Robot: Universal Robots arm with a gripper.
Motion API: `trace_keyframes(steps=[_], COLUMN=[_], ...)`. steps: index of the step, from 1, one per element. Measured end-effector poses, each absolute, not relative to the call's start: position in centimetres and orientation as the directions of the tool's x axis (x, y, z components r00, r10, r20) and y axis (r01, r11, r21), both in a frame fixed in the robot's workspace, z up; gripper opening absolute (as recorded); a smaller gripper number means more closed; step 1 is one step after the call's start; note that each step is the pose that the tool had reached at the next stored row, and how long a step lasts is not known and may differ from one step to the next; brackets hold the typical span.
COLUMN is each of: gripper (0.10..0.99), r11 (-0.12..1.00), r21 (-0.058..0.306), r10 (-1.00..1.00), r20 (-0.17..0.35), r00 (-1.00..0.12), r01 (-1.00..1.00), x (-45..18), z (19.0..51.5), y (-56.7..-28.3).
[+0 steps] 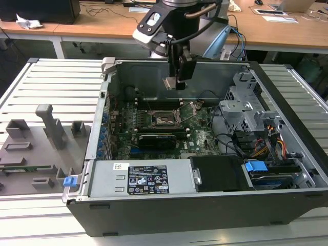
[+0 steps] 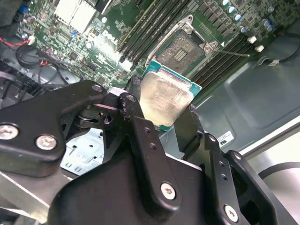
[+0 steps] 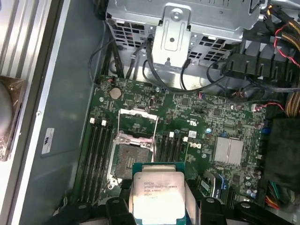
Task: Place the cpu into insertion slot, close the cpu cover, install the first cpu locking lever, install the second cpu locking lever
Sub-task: 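Place the cpu into insertion slot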
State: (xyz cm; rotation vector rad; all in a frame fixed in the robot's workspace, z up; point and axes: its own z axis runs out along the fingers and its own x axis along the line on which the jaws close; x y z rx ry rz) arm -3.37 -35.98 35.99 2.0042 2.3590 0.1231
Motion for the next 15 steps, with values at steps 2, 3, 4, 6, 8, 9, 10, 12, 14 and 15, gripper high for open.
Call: trace_keyframes(steps=[2, 3, 4, 6, 8, 9, 10, 12, 14, 15], gripper=[0.529, 0.529, 0.529, 0.529, 0.529, 0.529, 0.529, 0.529, 0.529, 0.529], r11=[0.134, 0.116, 0.099, 0.08, 0.07, 0.066, 0.061, 0.054, 0.052, 0.051], r21=[0.089, 0.089, 0.089, 0.089, 0.089, 0.089, 0.089, 0.088, 0.088, 0.088], r10=[0.991, 0.993, 0.995, 0.996, 0.997, 0.998, 0.998, 0.998, 0.998, 0.998], r20=[0.018, 0.018, 0.018, 0.018, 0.018, 0.018, 0.018, 0.018, 0.018, 0.018], r00=[-0.136, -0.118, -0.101, -0.082, -0.072, -0.067, -0.063, -0.056, -0.053, -0.053], r01=[0.987, 0.989, 0.991, 0.993, 0.994, 0.994, 0.994, 0.995, 0.995, 0.995], x=[-3.36, -3.36, -3.36, -3.36, -3.36, -3.36, -3.36, -3.36, -3.36, -3.36], z=[35.91, 35.86, 35.81, 35.74, 35.69, 35.67, 35.65, 35.59, 35.52, 35.48], y=[-35.98, -35.98, -35.98, -35.98, -35.98, -35.98, -35.98, -35.98, -35.98, -35.98])
